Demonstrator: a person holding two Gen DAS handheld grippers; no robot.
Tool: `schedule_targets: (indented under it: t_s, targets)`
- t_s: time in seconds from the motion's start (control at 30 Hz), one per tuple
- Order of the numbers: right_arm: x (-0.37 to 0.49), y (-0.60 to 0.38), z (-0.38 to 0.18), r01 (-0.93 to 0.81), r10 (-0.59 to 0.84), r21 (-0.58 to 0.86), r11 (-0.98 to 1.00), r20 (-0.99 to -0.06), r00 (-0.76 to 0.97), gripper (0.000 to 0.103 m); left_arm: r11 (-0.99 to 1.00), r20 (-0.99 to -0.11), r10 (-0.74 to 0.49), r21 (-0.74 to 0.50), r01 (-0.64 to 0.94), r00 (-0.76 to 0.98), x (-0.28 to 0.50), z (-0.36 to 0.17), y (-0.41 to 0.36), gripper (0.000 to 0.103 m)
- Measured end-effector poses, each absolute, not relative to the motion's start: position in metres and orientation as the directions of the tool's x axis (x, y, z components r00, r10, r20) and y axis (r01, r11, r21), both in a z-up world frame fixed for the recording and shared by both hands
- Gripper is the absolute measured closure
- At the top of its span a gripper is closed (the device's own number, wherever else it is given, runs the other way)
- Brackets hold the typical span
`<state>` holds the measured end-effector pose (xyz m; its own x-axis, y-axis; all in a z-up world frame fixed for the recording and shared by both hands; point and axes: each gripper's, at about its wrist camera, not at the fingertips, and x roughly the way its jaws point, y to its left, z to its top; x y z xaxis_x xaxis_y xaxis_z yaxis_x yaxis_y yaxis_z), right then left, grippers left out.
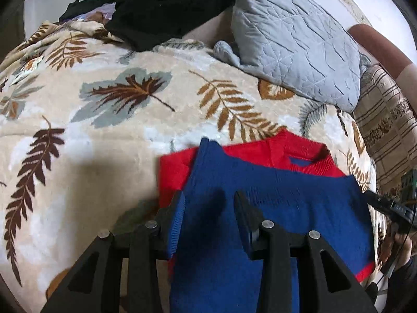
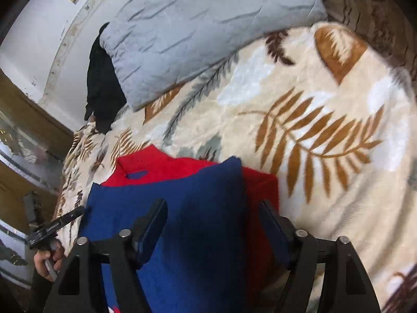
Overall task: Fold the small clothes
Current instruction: 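Fold the hem up toward the collar with both tools and release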
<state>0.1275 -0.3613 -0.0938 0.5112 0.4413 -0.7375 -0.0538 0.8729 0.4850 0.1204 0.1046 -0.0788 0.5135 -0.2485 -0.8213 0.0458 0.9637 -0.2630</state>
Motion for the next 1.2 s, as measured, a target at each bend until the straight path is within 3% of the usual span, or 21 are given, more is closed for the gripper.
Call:
schedule_targets:
  t_s: [0.1,0.2,0.27,0.3,0.33,0.5,0.63,0.67,0.73,0.8,0.87,0.97,1.03,1.07,1.1,1.17,1.2]
  targets:
    - [0.129,-0.358,-0.099,-0.054,0.420,0.459,0.887,-0.750,0.511,0.060,0.967,-0.829,-0.239,-0.250,0.046,0.506,0.131,-0.083,0.102,0.064]
    - [0.139,-0.356,-0.111,-0.041,0.410,0.445,0.895,-0.781,0.470,0.061,0.970,-0.851,-0.229,-0.238,0.043,0.473,0.140,-0.091,0.098,0.064]
    - [0.141,-0.354,-0.113,-0.045,0.407,0.437,0.898,-0.788,0.462,0.062,0.975,-0.858,-0.212,-0.219,0.041,0.468,0.142,-0.092,0.097,0.092]
    - [0.141,-0.353,-0.111,-0.053,0.409,0.435,0.899,-0.787,0.461,0.074,0.974,-0.854,-0.218,-0.224,0.045,0.472,0.141,-0.089,0.097,0.094]
    - [0.141,-0.352,-0.108,-0.060,0.412,0.436,0.898,-0.786,0.461,0.094,0.973,-0.846,-0.220,-0.227,0.044,0.485,0.139,-0.085,0.098,0.094]
    - [0.118,-0.353,-0.058,-0.087,0.345,0.366,0.927,-0.733,0.587,0.096,0.972,-0.774,-0.232,-0.212,0.104,0.589,0.121,-0.051,0.088,0.094]
    - [0.134,-0.361,-0.094,-0.010,0.313,0.360,0.933,-0.796,0.519,0.091,0.991,-0.876,-0.132,-0.124,0.046,0.464,0.146,-0.100,0.082,0.089]
    - [0.140,-0.363,-0.111,0.010,0.335,0.385,0.923,-0.815,0.473,0.091,0.987,-0.853,-0.154,-0.156,0.038,0.498,0.141,-0.097,0.087,0.089]
    - [0.133,-0.371,-0.116,0.030,0.369,0.444,0.895,-0.778,0.509,0.091,0.983,-0.835,-0.168,-0.179,0.030,0.523,0.126,-0.078,0.093,0.073]
    - [0.116,-0.377,-0.099,0.027,0.379,0.477,0.879,-0.730,0.568,0.090,0.980,-0.807,-0.183,-0.193,0.042,0.561,0.109,-0.059,0.097,0.064]
    - [0.098,-0.378,-0.080,0.032,0.349,0.459,0.888,-0.718,0.602,0.090,0.981,-0.767,-0.180,-0.189,0.050,0.616,0.081,-0.035,0.099,0.058]
    - [0.070,-0.368,-0.058,-0.019,0.416,0.522,0.853,-0.658,0.628,0.090,0.973,-0.726,-0.223,-0.211,0.099,0.650,0.048,-0.024,0.094,0.052]
    - [0.054,-0.355,-0.053,-0.063,0.493,0.580,0.812,-0.624,0.607,0.088,0.969,-0.722,-0.244,-0.204,0.137,0.647,0.029,-0.028,0.084,0.047]
    - [0.044,-0.343,-0.057,-0.100,0.565,0.631,0.770,-0.600,0.566,0.076,0.972,-0.720,-0.237,-0.184,0.149,0.653,0.018,-0.036,0.077,0.046]
    - [0.038,-0.335,-0.063,-0.113,0.607,0.661,0.742,-0.589,0.534,0.052,0.976,-0.730,-0.218,-0.167,0.141,0.647,0.012,-0.047,0.074,0.044]
    - [0.025,-0.327,-0.089,-0.068,0.631,0.702,0.709,-0.588,0.507,0.019,0.990,-0.808,-0.139,-0.110,0.084,0.573,0.014,-0.080,0.072,0.044]
    - [0.022,-0.329,-0.103,-0.022,0.616,0.703,0.711,-0.608,0.501,0.022,0.996,-0.841,-0.091,-0.081,0.042,0.533,0.015,-0.093,0.074,0.044]
